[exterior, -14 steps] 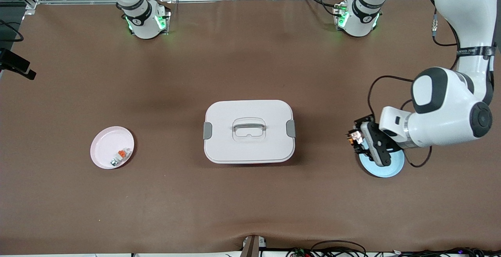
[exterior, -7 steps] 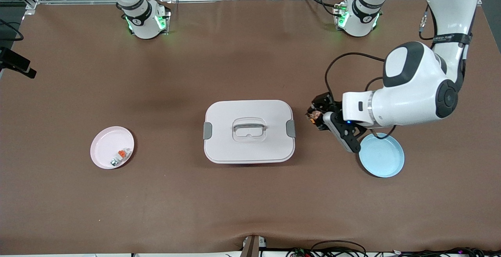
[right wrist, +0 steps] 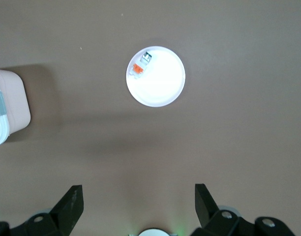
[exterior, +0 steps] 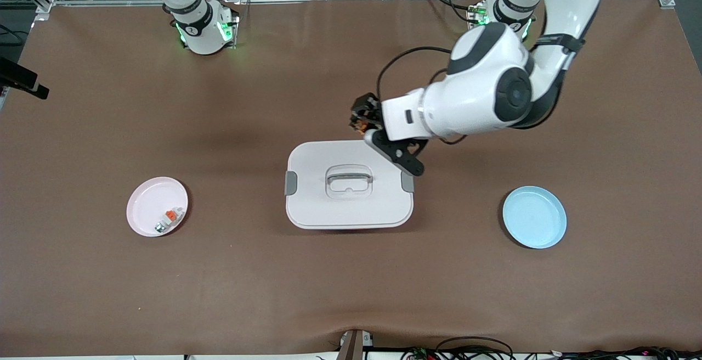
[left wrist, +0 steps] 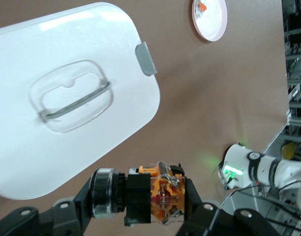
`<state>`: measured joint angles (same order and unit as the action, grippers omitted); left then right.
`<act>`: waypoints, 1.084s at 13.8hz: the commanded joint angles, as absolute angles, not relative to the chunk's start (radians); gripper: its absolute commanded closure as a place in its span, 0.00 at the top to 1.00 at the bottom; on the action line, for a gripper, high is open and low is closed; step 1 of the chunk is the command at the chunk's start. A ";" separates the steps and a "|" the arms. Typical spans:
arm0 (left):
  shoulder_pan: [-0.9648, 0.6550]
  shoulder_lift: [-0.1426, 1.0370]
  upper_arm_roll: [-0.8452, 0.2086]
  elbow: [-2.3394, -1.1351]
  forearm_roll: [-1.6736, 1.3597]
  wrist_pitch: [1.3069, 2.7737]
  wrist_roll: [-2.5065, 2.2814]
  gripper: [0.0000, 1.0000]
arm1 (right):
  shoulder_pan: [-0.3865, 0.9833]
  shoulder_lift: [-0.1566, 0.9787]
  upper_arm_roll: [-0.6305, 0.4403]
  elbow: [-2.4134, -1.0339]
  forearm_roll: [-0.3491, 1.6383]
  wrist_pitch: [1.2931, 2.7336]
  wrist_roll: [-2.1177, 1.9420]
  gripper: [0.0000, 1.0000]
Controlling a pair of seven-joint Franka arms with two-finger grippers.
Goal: Transfer orange switch to right arm and place
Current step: 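Lift the orange switch with the left gripper and carry it over the box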
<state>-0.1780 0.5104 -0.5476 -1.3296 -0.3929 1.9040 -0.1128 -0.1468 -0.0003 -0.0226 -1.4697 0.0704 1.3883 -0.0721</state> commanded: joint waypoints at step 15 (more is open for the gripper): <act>-0.379 0.629 -0.546 -1.293 -0.723 2.540 -1.023 0.00 | -0.205 0.052 -0.011 -1.465 0.153 1.411 -0.069 1.00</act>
<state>-0.3563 0.5966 -0.5488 -1.3186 -0.7023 2.4713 -0.9228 -0.1576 0.0293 -0.0227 -1.4712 0.1098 1.4083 -0.0704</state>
